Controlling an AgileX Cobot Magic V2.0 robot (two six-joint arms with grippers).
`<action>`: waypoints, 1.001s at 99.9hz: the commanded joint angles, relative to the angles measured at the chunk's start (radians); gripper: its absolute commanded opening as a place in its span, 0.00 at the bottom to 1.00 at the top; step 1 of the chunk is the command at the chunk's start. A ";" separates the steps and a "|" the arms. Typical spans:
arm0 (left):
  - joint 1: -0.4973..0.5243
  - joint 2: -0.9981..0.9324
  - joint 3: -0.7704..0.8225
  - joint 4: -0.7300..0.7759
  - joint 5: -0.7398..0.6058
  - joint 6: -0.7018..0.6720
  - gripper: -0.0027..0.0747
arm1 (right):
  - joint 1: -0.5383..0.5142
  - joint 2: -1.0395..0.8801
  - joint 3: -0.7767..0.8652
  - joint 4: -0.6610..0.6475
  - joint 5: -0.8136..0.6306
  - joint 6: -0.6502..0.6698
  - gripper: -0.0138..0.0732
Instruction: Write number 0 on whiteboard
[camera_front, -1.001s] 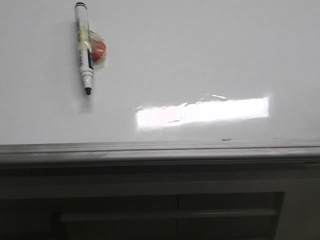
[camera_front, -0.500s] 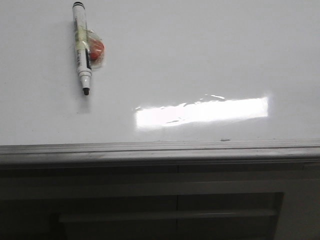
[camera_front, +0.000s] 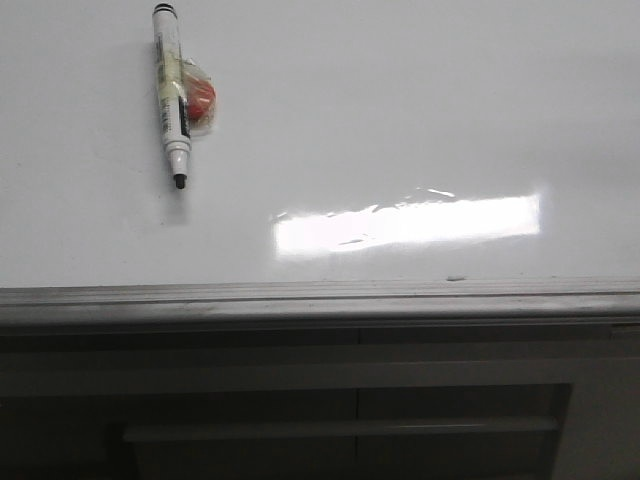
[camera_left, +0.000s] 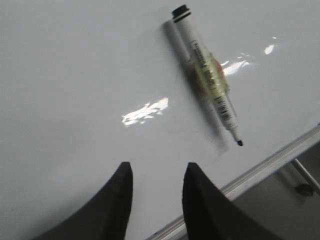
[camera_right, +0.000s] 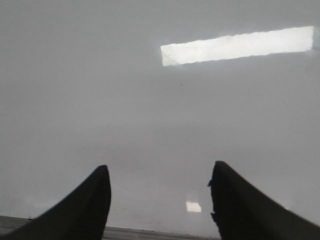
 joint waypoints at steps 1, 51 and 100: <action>-0.089 0.059 -0.075 0.009 -0.041 -0.105 0.31 | 0.001 0.017 -0.038 0.002 -0.085 -0.011 0.60; -0.304 0.320 -0.082 -0.004 -0.247 -0.440 0.40 | 0.001 0.017 -0.038 0.002 -0.085 -0.011 0.60; -0.304 0.443 -0.082 -0.002 -0.332 -0.454 0.37 | 0.001 0.017 -0.038 0.002 -0.085 -0.011 0.60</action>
